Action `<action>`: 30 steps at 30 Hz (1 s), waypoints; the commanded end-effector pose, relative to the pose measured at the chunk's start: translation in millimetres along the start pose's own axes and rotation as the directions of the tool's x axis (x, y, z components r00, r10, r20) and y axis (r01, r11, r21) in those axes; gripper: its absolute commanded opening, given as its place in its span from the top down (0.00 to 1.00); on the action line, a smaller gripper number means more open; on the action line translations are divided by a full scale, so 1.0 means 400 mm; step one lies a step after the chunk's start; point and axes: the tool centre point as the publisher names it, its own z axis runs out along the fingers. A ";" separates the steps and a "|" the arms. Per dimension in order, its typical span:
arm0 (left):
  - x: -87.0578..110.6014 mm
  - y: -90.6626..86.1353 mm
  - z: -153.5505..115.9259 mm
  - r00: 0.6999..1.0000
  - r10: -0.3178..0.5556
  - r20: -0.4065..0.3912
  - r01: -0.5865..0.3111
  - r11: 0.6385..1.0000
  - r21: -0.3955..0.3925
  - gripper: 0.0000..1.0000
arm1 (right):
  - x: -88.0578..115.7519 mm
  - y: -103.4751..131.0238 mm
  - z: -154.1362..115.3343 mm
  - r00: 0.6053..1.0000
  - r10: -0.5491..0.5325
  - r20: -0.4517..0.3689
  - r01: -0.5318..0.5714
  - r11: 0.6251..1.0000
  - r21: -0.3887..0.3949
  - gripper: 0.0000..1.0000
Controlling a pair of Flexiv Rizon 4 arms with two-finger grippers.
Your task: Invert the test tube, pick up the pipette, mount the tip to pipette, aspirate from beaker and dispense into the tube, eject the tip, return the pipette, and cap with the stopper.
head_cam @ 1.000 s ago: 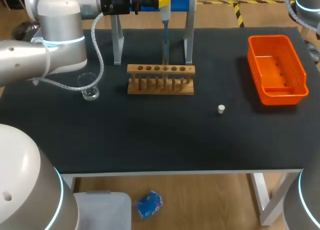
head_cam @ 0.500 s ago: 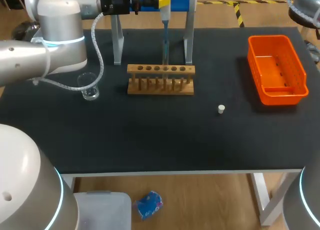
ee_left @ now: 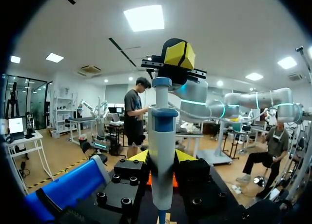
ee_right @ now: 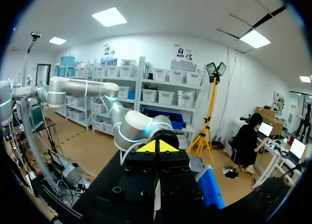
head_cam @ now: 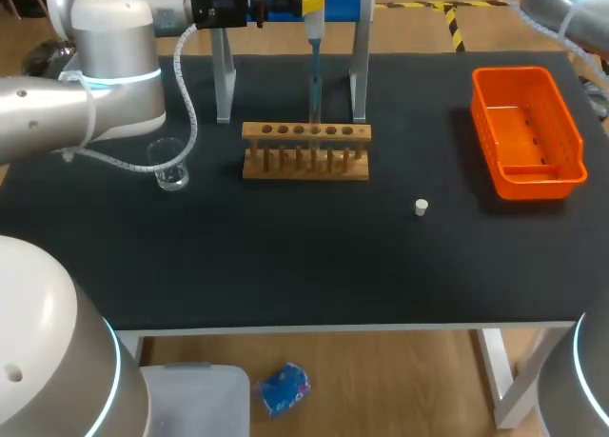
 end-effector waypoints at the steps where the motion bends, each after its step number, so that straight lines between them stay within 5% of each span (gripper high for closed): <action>1: 0.001 0.000 0.003 1.000 0.001 0.004 -0.001 1.000 0.002 1.00 | -0.024 -0.013 0.018 0.999 0.019 -0.033 -0.020 0.999 -0.029 1.00; 15: 0.001 0.000 0.003 1.000 0.001 0.004 -0.001 1.000 0.002 1.00 | -0.057 -0.040 0.050 0.995 0.071 -0.076 -0.081 0.988 -0.133 1.00; 30: 0.001 0.000 0.003 1.000 0.001 0.004 -0.001 1.000 0.002 1.00 | -0.063 -0.066 0.071 0.990 0.100 -0.099 -0.114 0.982 -0.147 1.00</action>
